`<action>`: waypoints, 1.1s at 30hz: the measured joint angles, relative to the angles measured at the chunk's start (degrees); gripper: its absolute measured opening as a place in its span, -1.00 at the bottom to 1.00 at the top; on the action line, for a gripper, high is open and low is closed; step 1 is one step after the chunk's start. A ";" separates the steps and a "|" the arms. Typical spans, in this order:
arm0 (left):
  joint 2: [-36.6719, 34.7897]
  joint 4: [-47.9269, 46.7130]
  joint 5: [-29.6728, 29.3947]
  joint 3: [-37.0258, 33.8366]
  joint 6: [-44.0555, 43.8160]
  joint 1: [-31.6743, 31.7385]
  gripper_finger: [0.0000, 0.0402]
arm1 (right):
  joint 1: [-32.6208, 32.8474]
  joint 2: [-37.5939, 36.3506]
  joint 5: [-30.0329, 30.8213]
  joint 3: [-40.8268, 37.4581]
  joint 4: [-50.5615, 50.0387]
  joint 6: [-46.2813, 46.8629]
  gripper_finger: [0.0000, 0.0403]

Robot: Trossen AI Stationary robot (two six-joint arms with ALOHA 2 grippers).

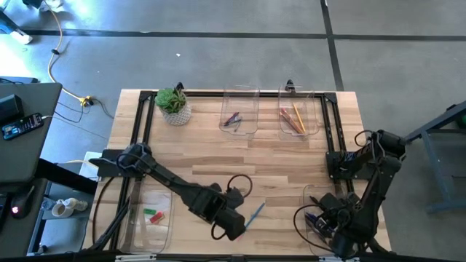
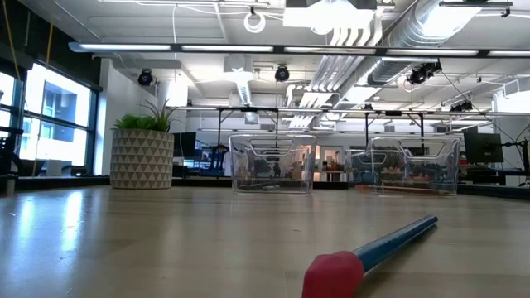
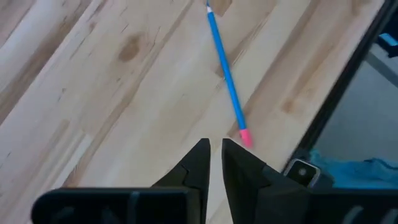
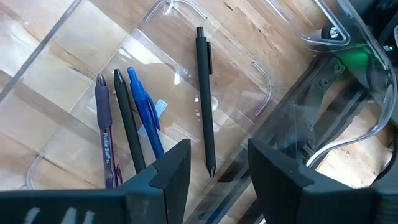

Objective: Sort crayons/erasers/pens/pencils in bins
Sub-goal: Put the light blue pencil into the top right transparent bin

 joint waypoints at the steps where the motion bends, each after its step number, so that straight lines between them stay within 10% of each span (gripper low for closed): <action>1: 0.42 0.10 -0.68 -0.02 -0.02 -0.35 -0.86 | -0.17 0.00 0.00 0.00 -0.01 -0.23 -0.26; 12: 3.95 9.14 -2.00 -0.07 0.07 -1.84 -0.94 | -0.87 0.00 -0.01 0.00 -0.02 -0.29 -0.26; 33: 9.12 15.21 -1.52 -0.09 3.04 -1.88 -0.32 | -0.85 0.00 -0.15 0.00 0.02 0.47 -0.26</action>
